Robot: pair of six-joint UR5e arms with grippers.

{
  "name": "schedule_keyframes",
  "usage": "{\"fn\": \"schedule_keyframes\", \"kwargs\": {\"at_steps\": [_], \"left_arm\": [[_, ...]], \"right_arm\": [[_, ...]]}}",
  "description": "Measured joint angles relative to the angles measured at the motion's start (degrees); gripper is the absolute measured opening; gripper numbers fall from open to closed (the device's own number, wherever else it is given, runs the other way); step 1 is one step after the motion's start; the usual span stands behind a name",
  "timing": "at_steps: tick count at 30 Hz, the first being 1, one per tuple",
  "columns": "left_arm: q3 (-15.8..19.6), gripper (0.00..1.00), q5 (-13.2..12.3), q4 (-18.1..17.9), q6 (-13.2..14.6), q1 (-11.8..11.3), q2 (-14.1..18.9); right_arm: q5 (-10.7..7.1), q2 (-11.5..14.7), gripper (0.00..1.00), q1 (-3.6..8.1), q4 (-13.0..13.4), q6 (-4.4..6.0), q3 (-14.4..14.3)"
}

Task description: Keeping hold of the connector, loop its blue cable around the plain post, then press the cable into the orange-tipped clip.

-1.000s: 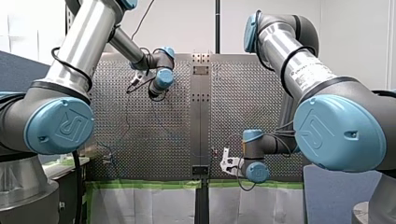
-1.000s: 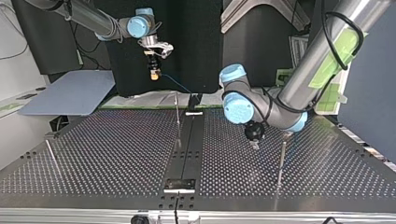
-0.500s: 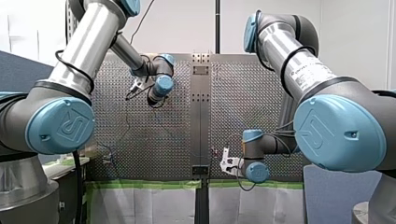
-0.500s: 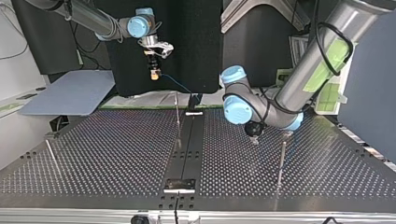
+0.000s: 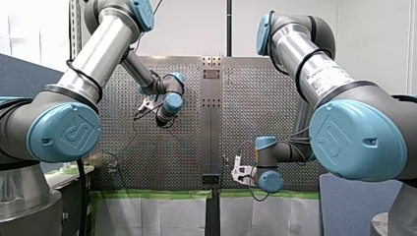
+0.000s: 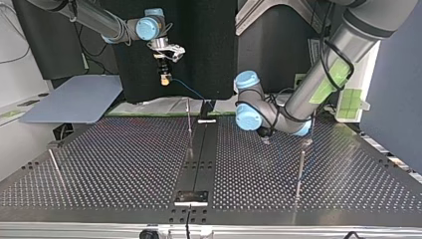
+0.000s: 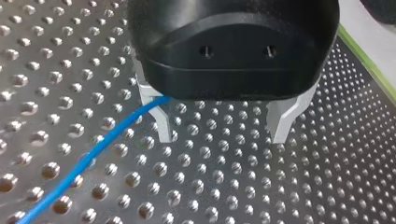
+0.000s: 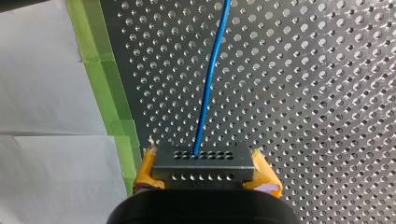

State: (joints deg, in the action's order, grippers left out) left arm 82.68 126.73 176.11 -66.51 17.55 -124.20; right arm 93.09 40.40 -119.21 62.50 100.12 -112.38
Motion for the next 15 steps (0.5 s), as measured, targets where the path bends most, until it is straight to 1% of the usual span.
{"fn": "schedule_keyframes", "kwargs": {"at_steps": [4, 7, 12, 15], "left_arm": [[0.0, 1.0, -0.4, 0.3, -0.3, 0.3, -1.2], [-0.2, 1.0, -1.4, 0.9, -1.2, 0.6, -2.7], [-1.1, 1.0, -3.8, 1.8, -3.6, 1.1, -5.3], [-1.2, 1.0, -4.7, 1.7, -5.1, 1.2, -5.9]], "right_arm": [[0.0, 0.0, 0.0, -0.01, 0.0, 0.02, 0.0], [0.0, 0.0, 0.0, -0.02, 0.0, 0.06, 0.0], [0.0, 0.0, 0.0, -0.02, 0.0, 0.09, 0.0], [0.0, 0.0, 0.0, -0.02, 0.0, 0.06, 0.0]]}}
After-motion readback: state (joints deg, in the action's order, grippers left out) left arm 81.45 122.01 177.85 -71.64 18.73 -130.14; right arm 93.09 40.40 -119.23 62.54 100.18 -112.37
